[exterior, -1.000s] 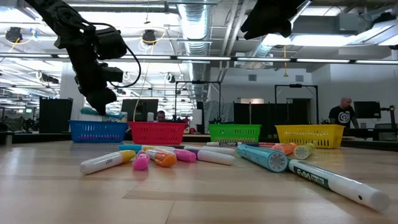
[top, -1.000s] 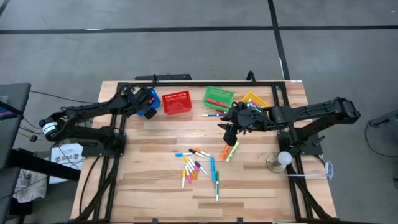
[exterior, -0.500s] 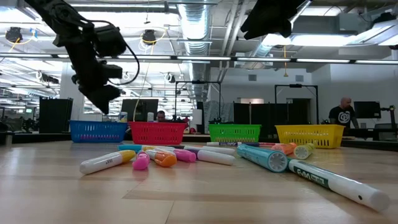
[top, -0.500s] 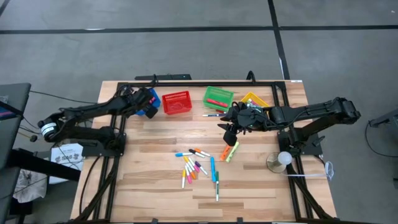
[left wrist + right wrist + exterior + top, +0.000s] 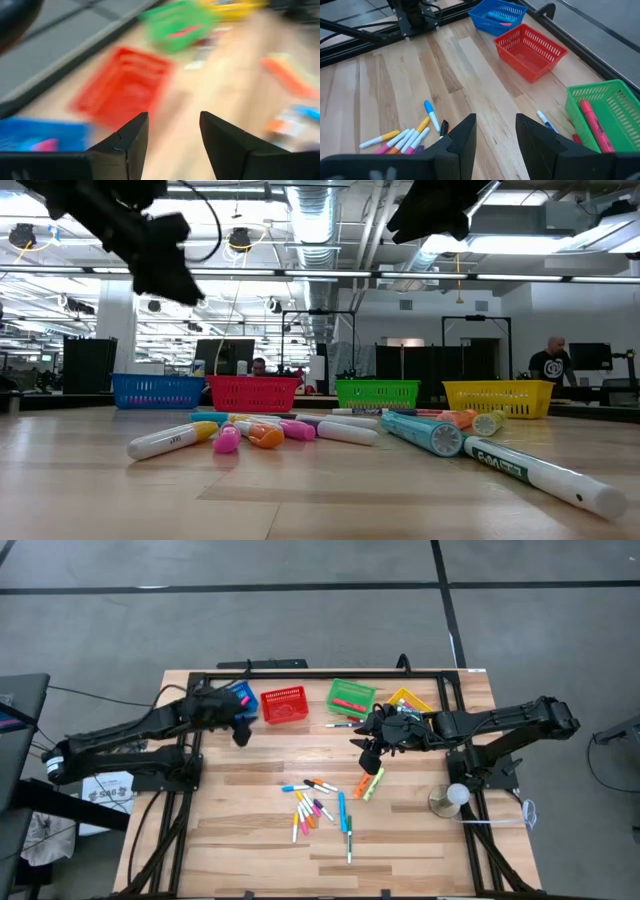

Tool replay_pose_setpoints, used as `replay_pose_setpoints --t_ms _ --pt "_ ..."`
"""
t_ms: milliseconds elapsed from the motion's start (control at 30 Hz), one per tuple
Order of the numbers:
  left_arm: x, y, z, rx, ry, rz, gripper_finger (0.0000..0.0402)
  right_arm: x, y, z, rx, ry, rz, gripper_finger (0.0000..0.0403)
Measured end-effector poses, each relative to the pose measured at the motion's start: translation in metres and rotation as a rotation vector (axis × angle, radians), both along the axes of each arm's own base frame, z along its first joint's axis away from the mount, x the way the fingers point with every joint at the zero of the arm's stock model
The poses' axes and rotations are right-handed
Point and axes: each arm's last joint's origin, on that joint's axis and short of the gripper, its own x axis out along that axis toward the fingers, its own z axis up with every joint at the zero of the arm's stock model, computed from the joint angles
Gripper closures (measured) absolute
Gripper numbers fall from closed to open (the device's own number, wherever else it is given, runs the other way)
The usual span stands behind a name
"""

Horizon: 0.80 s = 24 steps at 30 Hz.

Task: Pick & Place Markers
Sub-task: Put the large green highlighter pen into the blue bin

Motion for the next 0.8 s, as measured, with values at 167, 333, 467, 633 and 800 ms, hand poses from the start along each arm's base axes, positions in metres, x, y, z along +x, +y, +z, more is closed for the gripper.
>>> replay_pose_setpoints --t_ms 167,333,467,633,800 --pt "0.005 -0.018 -0.004 -0.112 -0.172 -0.219 0.0234 -0.002 0.001 -0.003 0.032 0.039 0.045 0.0274" --pt "0.014 -0.033 -0.019 -0.197 -0.268 -0.300 0.0240 -0.014 0.002 -0.015 0.057 0.223 0.080 0.0274" --pt "0.020 -0.042 -0.034 -0.253 -0.323 -0.321 0.0243 -0.024 0.003 -0.024 0.124 0.354 0.081 0.0274" --pt "0.026 -0.051 -0.048 -0.302 -0.337 -0.352 0.0244 -0.030 0.017 -0.035 0.146 0.416 0.208 0.0274" --pt "0.033 -0.058 -0.052 -0.308 -0.326 -0.388 0.0244 -0.036 0.033 -0.057 0.004 0.469 0.463 0.0274"
